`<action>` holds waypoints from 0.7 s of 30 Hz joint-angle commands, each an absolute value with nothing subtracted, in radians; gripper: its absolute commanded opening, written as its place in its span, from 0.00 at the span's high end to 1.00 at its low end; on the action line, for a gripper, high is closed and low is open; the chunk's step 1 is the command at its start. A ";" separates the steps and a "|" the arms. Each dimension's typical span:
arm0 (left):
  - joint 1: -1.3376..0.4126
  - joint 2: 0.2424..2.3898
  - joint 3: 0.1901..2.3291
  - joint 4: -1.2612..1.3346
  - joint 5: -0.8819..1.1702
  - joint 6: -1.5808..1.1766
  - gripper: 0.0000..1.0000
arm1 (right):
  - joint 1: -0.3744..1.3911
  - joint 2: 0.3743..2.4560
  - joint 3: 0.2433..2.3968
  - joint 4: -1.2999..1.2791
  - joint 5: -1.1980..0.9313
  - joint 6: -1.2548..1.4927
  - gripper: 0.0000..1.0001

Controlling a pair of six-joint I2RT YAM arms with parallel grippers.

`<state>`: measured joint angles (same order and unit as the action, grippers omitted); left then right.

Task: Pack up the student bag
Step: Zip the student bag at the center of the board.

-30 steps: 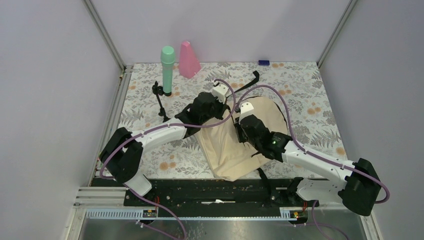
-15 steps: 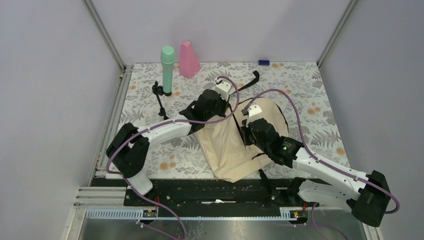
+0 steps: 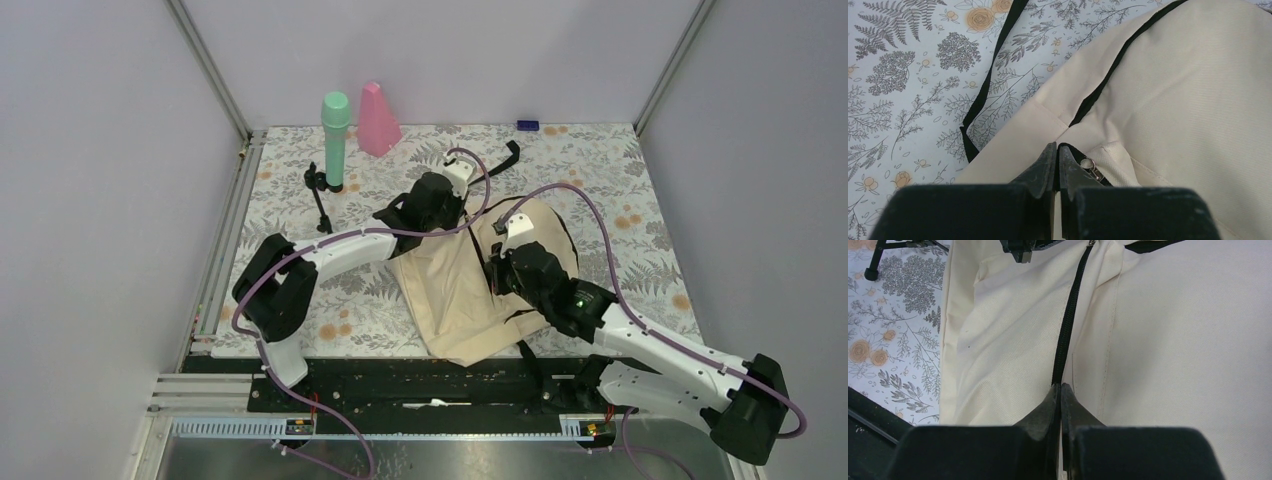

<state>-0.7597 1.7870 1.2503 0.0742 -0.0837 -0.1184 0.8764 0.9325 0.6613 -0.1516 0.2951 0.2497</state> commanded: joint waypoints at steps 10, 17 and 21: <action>-0.713 1.737 1.223 0.270 -0.273 -0.065 0.62 | 0.902 0.876 0.719 -0.371 0.266 0.363 0.80; -0.751 1.651 1.197 0.221 -0.293 -0.043 0.13 | 0.891 0.871 0.818 -0.451 0.375 0.387 0.12; -0.753 1.558 1.108 0.256 -0.220 -0.093 0.07 | 0.786 0.881 0.845 -0.461 0.280 0.366 0.00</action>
<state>-0.7441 1.6794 1.1629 0.1814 -0.2440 -0.0643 0.8742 0.8871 0.7876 -0.4294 0.3199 0.3691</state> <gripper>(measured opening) 0.906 0.980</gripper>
